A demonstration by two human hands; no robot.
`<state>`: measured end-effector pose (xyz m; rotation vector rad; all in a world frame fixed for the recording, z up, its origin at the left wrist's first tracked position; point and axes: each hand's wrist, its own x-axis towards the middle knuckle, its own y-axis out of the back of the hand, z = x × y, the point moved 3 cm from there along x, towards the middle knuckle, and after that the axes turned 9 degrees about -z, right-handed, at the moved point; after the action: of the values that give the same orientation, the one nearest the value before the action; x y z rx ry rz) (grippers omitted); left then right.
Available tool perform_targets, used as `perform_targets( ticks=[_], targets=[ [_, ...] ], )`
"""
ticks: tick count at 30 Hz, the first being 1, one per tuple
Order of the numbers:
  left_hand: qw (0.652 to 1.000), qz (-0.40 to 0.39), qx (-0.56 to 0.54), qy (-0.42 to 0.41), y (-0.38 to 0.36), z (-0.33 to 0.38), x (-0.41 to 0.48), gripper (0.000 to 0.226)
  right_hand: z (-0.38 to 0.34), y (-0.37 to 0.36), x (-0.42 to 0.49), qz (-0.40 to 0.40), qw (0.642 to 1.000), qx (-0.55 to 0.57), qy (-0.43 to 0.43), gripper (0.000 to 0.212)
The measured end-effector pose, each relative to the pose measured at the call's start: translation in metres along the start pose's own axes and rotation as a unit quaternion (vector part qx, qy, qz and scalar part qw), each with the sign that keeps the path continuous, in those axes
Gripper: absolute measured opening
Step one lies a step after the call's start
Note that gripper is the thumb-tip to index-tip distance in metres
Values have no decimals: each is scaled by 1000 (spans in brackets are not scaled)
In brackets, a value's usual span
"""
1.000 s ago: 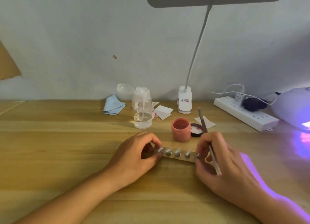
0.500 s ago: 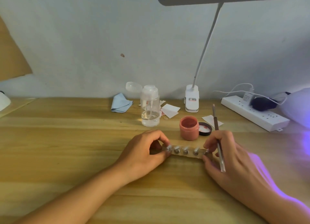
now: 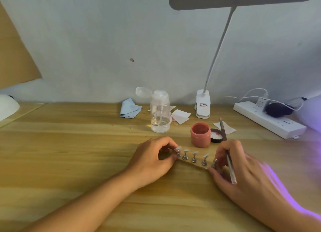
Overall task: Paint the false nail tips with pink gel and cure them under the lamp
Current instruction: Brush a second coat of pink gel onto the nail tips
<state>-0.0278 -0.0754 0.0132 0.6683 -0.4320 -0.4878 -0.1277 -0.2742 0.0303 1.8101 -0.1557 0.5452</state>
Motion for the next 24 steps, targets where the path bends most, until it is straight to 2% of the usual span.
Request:
perform_targets(
  ticks=[7, 10, 14, 18, 20, 23, 24],
  targets=[
    [994, 71, 79, 13, 3, -3, 0, 16, -8, 4, -2, 3, 999, 41, 5, 49],
    [995, 54, 80, 13, 1, -4, 1, 13, -16, 8, -3, 14, 998, 55, 23, 51],
    [998, 32, 51, 29, 0, -7, 3, 17, -33, 5, -8, -9, 985, 165, 51, 46],
    [998, -48, -27, 21, -2, 1, 1, 29, -34, 3, -10, 0, 980, 191, 53, 41],
    [996, -89, -11, 17, -1, 7, -2, 31, -27, 6, -8, 12, 982, 182, 44, 41],
    [985, -159, 56, 47, -3, 10, -7, 61, -20, 3, -7, 5, 988, 150, 26, 43],
    [983, -159, 68, 53, -6, 12, -10, 72, -19, 2, -7, 4, 990, 138, 19, 43]
  ],
)
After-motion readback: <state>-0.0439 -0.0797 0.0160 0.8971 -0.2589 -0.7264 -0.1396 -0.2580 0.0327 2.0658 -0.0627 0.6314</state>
